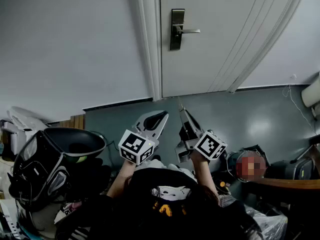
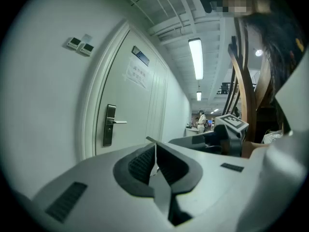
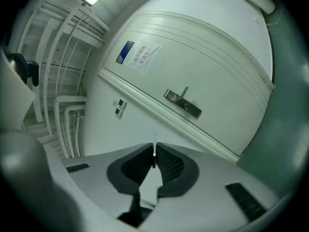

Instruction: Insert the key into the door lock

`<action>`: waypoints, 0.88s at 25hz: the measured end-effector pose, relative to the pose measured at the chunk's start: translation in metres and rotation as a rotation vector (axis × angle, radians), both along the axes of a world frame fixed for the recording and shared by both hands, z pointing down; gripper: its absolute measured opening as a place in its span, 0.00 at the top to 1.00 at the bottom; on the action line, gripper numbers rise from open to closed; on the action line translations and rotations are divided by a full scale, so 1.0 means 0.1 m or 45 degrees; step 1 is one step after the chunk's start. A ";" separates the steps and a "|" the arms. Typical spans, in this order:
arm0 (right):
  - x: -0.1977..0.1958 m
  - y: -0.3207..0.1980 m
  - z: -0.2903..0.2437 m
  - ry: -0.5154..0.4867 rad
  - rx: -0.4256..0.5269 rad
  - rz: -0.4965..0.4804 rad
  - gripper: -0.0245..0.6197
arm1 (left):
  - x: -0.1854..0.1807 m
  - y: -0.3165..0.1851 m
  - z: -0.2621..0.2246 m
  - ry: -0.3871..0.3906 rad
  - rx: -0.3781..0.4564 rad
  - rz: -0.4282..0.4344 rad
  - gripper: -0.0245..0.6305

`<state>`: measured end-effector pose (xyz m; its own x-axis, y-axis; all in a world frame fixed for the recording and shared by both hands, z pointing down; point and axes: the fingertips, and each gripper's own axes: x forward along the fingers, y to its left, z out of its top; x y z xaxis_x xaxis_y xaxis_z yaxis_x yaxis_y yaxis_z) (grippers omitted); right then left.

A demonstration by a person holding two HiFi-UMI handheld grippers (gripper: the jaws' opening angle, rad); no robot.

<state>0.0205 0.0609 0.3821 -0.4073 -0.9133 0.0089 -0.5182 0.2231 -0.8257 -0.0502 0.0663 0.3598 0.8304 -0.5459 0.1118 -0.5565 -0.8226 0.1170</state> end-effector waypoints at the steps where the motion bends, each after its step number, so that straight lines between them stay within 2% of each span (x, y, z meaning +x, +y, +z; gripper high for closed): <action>1: -0.01 0.01 0.00 0.001 -0.002 0.000 0.93 | -0.01 0.01 0.01 -0.001 -0.002 0.001 0.94; 10: -0.10 -0.03 0.00 -0.007 -0.016 0.008 0.93 | -0.09 -0.04 0.02 0.004 0.000 0.016 0.94; 15: -0.18 -0.08 0.04 -0.052 -0.027 0.018 0.93 | -0.15 -0.12 0.02 0.007 -0.003 0.029 0.94; 22: -0.37 -0.15 0.07 -0.026 -0.051 0.024 0.93 | -0.28 -0.23 0.05 0.016 -0.015 0.083 0.94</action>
